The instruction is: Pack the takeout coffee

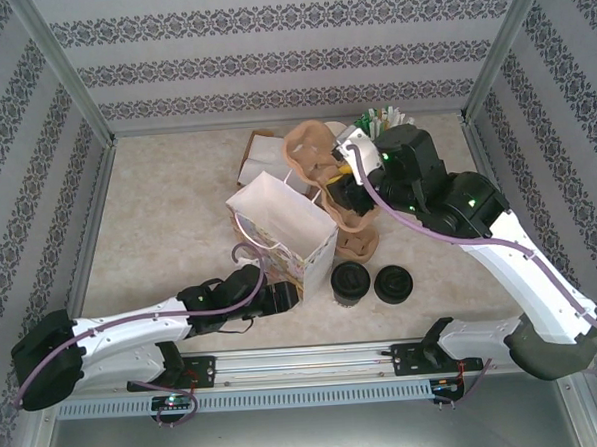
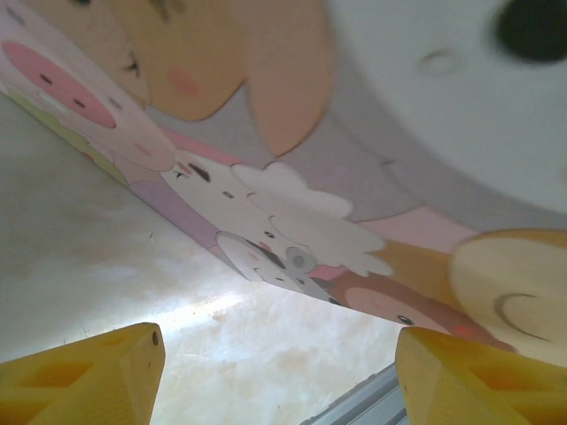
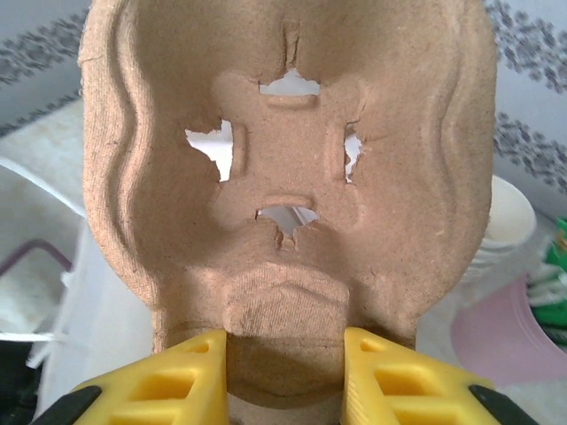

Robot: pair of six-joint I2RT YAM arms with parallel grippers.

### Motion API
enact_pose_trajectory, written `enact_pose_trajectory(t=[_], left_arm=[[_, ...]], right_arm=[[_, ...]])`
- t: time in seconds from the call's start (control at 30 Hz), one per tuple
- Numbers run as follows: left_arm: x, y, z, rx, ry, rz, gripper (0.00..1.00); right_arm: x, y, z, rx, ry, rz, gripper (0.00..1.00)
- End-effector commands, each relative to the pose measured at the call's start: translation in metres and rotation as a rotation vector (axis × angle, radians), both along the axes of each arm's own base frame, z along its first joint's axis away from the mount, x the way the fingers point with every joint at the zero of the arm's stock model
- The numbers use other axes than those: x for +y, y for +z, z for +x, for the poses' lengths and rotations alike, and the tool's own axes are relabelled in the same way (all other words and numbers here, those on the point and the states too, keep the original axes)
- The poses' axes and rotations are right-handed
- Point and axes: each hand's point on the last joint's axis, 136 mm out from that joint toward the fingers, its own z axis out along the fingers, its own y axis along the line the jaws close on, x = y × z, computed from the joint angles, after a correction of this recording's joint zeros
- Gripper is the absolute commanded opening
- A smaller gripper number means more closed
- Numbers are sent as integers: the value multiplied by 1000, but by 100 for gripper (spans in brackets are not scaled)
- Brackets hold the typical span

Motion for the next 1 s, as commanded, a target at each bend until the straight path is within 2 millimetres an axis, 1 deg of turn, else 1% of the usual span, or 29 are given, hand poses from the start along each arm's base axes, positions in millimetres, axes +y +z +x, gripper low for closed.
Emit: enact_pose_trajectory(t=[0.0,0.1,0.17,0.3,0.4,0.5,0.57,0.7,0.77,0.9,0.97], left_arm=[[13,12,3,-72,29,16,70],[35,15,-1,-95,51,58,70],[53,17,-4,-112,70,104,70],[85,24,-10,-132,105,184,75],[106,36,-10,-163,141,230,75],[122,57,-7,-219,178,259,78],[136,75,-3,-259,215,296,80],[157,109,4,-332,260,368,80],[167,130,6,-375,275,391,80],[183,168,11,-447,302,410,79],[185,184,15,-480,305,406,79]], right_arm=[[24,28,-4,-30,45,118,31],[41,31,-7,-33,76,141,30],[50,29,-7,-38,85,142,30],[67,26,-8,-53,123,165,29],[78,21,-7,-76,137,173,28],[88,13,-3,-92,142,166,28],[94,3,0,-92,145,142,28],[101,-12,2,-83,147,107,27],[104,-18,3,-75,139,118,27],[106,-27,7,-79,120,136,27],[105,-34,10,-82,106,126,27]])
